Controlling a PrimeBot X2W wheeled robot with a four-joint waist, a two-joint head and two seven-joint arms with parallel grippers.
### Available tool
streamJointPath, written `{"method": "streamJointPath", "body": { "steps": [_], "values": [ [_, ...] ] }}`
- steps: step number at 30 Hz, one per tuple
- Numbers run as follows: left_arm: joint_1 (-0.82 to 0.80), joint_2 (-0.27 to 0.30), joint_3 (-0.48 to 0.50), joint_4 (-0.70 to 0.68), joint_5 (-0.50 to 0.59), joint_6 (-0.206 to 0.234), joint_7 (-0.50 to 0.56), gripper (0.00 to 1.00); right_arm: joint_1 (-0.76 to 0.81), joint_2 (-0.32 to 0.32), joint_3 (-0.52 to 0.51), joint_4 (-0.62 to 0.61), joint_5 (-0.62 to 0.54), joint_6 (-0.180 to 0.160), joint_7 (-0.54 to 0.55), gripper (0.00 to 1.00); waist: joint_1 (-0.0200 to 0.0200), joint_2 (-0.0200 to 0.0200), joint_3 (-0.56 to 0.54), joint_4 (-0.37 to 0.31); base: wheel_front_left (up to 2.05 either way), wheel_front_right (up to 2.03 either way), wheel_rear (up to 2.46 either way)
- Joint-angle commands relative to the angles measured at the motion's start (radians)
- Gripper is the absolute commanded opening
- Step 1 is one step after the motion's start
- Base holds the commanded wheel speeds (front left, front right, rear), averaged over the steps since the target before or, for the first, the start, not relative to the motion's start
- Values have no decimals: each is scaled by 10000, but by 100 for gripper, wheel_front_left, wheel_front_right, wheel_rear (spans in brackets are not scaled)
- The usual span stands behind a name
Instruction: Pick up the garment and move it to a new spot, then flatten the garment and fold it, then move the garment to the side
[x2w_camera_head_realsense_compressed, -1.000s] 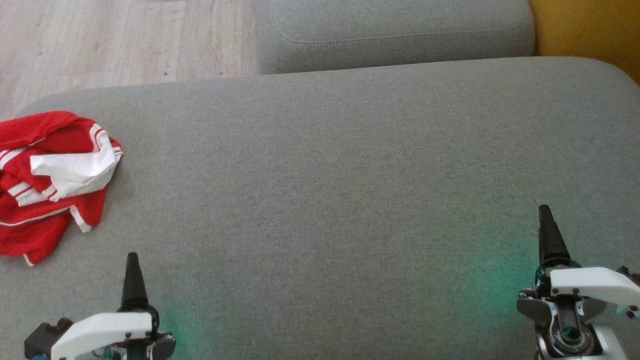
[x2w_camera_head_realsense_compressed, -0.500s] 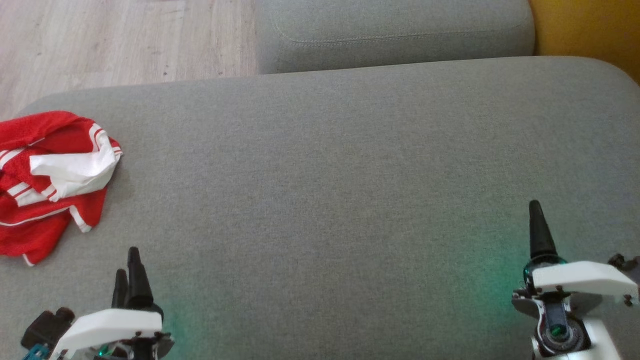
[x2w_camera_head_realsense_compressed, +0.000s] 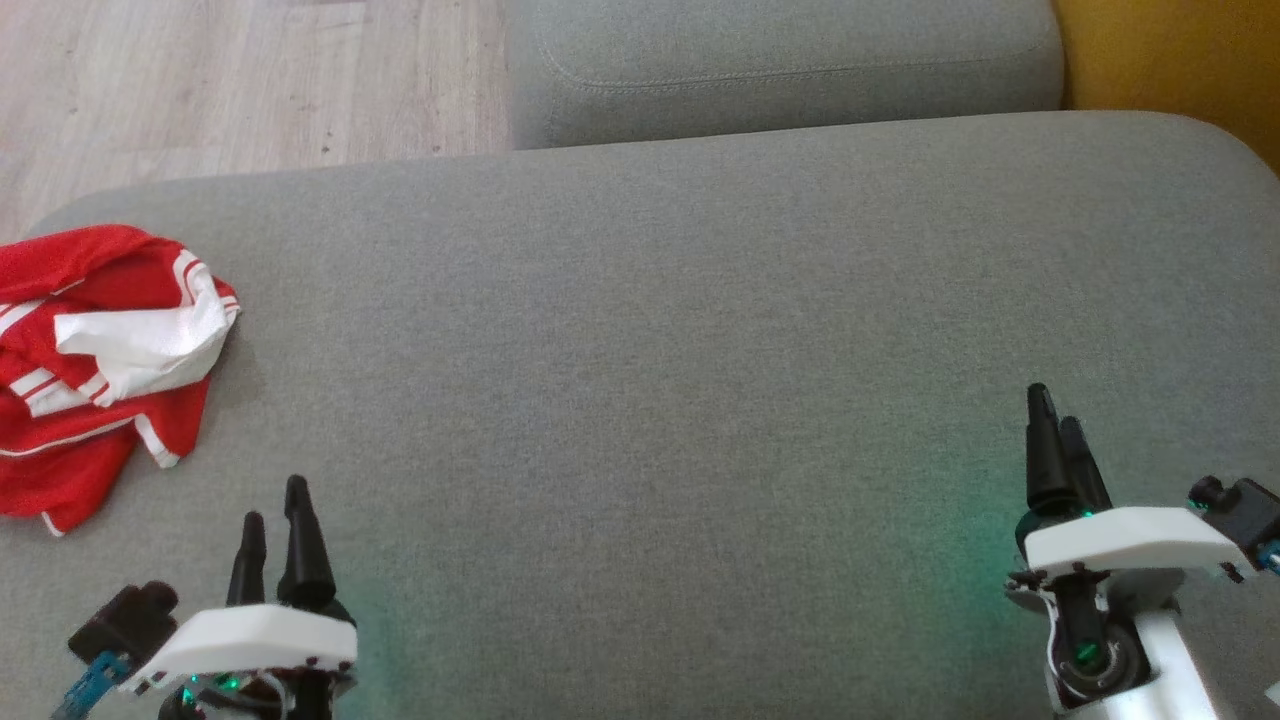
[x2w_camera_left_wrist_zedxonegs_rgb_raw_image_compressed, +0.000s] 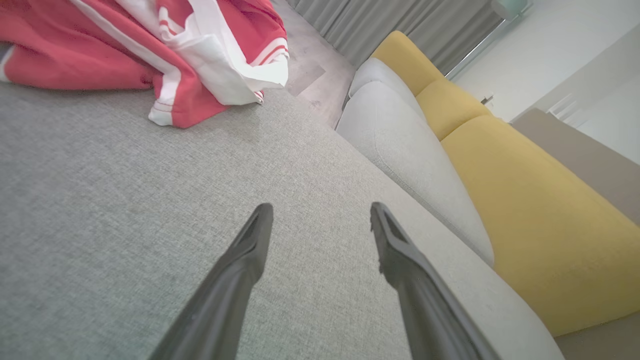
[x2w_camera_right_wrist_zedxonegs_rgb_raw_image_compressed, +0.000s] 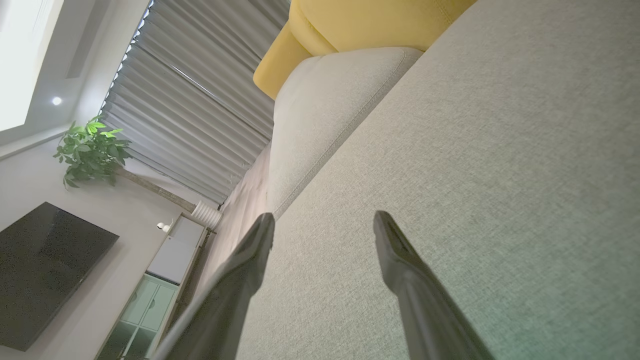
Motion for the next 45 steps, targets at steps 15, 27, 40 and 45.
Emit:
{"method": "streamJointPath", "body": {
  "steps": [15,27,40,45],
  "values": [
    [-476,314,-395,-109,2182,370,-635,100,-751,-65,655,38,-2486,-5,-625,100,-1,0,-131,-51,0,0,0],
    [-684,519,-558,162,3557,455,-958,100,-1037,-16,778,290,-3834,-5,-949,100,-1,0,-152,-91,0,0,0],
    [-1257,707,-723,494,5158,516,-1339,100,-1605,-13,1058,751,-5409,-6,-1332,100,-1,0,-123,-126,0,0,0],
    [-1287,658,-722,650,5717,624,-1486,100,-1634,-13,1184,911,-6028,-6,-1479,100,-1,0,-166,-174,0,0,0]
  ]
}}
